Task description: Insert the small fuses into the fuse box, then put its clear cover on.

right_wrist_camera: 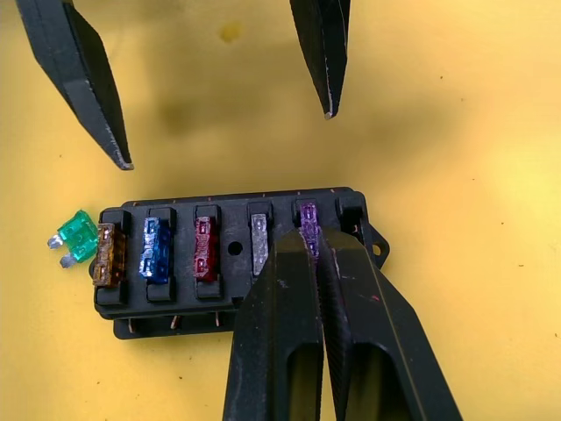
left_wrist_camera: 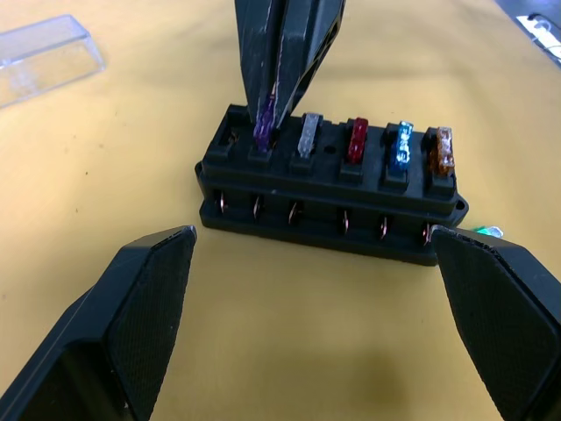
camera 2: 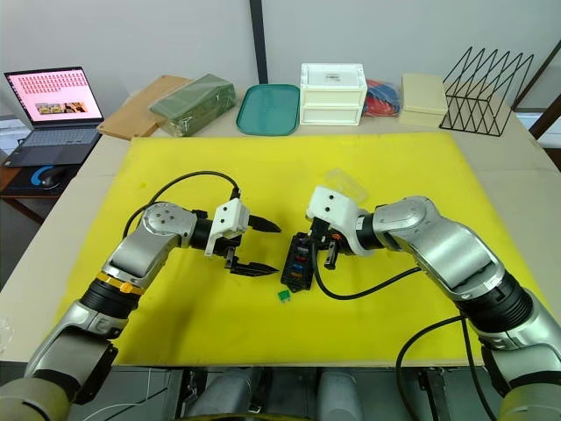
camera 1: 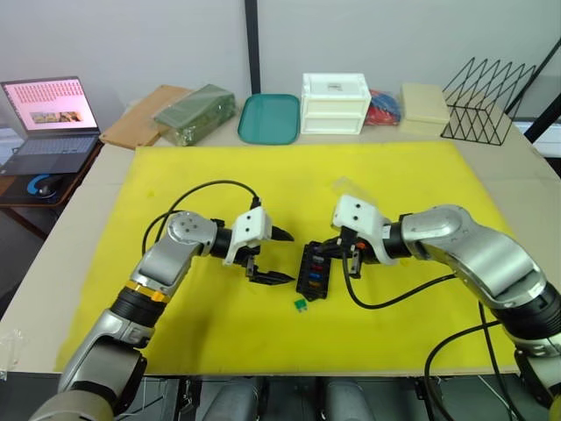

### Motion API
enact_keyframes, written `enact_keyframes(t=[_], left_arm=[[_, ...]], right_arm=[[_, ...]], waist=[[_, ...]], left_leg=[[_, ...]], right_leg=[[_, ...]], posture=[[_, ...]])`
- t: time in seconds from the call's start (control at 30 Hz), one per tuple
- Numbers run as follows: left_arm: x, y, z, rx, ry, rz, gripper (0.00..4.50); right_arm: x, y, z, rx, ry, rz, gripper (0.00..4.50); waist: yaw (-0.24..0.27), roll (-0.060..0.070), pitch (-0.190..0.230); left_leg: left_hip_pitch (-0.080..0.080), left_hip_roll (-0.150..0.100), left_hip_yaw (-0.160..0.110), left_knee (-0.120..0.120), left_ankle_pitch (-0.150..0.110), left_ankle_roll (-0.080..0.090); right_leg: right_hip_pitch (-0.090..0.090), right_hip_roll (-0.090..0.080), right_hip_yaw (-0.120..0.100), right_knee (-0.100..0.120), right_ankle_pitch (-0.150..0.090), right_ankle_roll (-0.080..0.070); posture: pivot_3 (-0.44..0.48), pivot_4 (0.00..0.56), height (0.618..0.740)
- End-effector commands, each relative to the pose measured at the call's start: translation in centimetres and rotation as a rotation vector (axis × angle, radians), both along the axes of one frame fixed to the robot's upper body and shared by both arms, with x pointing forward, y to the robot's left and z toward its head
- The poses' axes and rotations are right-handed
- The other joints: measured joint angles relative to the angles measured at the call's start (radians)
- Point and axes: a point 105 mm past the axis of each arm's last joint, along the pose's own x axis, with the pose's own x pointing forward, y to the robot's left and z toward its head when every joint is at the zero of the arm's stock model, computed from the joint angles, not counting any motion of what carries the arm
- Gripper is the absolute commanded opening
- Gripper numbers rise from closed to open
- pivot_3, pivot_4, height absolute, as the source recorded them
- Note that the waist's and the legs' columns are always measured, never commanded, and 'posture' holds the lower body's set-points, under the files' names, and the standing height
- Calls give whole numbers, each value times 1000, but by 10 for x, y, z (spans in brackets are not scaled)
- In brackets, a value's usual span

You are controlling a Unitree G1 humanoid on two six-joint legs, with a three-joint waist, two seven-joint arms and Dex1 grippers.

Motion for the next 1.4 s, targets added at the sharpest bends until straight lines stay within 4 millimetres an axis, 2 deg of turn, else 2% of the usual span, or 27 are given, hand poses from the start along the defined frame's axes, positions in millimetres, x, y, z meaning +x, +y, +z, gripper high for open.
enact_keyframes(t=[0.03,0.23,0.57,0.7,0.97,1.17,1.3,1.4], left_arm=[[-4,-2,7,-8,-33,-21,4481],[-5,-3,7,-8,-33,-23,4481],[-7,-5,6,-9,-31,-24,4481],[-7,-5,6,-9,-31,-23,4481],[-7,-5,6,-6,-31,-17,4481],[-7,-5,6,-5,-32,-17,4481],[-6,-5,6,-4,-33,-15,4500],[-6,-4,6,-4,-34,-13,4500]], right_arm=[[0,2,3,2,-25,17,0],[1,-1,-5,-14,-24,16,0],[2,-10,-30,-53,36,6,0],[0,-8,-29,-46,58,18,0],[0,-2,-15,-15,30,43,0],[2,-2,-14,-19,27,37,0],[4,-1,-10,-11,15,33,895],[4,0,-3,-4,0,35,895]], waist=[[0,0,0],[0,0,0],[0,0,0],[0,0,-1],[0,0,-1],[0,0,-1],[0,0,-1],[0,0,-1]], left_leg=[[0,0,0,0,0,0],[0,0,0,0,0,0],[0,0,0,0,0,0],[1,0,0,0,0,0],[1,0,0,0,0,0],[1,0,0,0,0,0],[1,0,0,0,0,0],[1,0,0,0,0,0]], right_leg=[[0,0,0,0,0,0],[0,0,0,0,0,0],[1,0,0,0,0,0],[1,0,0,0,0,0],[1,0,0,0,0,0],[1,0,0,0,0,0],[1,0,0,0,0,0],[1,0,0,0,0,0]], posture=[[0,150,740],[0,150,740],[0,150,740],[0,150,740],[0,150,740],[0,150,740],[0,150,740],[0,150,740]])
